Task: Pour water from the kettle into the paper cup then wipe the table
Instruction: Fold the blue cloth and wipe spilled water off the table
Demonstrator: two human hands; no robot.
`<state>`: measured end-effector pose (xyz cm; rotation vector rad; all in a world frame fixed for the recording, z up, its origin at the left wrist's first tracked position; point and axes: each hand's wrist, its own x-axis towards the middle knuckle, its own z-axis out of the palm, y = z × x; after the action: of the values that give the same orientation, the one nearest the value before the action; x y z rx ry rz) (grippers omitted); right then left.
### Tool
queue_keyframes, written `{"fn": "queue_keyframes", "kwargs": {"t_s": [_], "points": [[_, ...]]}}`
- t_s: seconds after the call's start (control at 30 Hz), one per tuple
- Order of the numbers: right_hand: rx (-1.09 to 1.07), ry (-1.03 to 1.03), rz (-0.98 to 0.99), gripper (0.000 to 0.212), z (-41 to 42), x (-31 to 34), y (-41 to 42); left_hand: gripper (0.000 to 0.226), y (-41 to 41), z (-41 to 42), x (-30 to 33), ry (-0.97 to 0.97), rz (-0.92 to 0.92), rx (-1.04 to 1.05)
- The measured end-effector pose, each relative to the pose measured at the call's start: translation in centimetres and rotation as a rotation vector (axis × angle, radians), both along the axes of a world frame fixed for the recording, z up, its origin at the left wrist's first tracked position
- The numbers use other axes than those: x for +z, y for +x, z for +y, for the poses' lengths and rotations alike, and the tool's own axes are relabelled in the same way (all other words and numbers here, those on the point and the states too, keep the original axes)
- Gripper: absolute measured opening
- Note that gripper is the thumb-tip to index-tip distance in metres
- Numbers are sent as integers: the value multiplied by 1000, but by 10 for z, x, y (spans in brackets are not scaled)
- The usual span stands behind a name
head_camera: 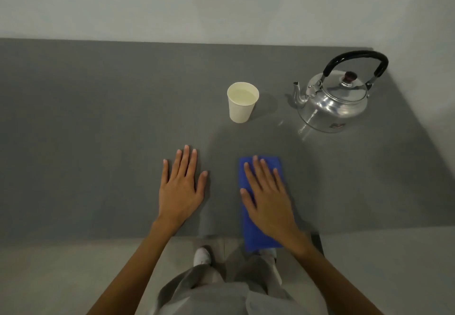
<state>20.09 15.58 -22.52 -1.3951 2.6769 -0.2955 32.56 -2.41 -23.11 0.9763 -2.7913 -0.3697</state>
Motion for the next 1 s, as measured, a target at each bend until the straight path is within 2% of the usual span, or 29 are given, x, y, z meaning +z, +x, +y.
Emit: {"fn": "queue_keyframes", "kwargs": {"t_s": [0.13,0.23,0.37,0.5,0.6,0.73,0.87,1.0], "points": [[-129,-12,-16,62,0,4,-55,69,1,-1,-2,-20,-28,-6],[-126,1,12,60,-33,4,-73,71,0,-1,-2,-22,-38,-11],[-74,-10,5,60,-69,5,-55,71,0,-2,-3,-21,-44,-11],[66,-28,-3,60,-79,3,-10,64,0,-2,-1,-7,-18,-12],[131,-24,-22,57,-60,1,12,62,0,-1,-1,-17,-16,-15],[112,23,-52,54,-1,-1,7,61,1,-2,-2,-11,-14,-4],[1,28,-92,55,54,4,-44,62,1,-2,-2,-12,-41,-14],[-73,11,-58,55,57,10,-105,64,0,-2,0,-10,-51,-19]]}}
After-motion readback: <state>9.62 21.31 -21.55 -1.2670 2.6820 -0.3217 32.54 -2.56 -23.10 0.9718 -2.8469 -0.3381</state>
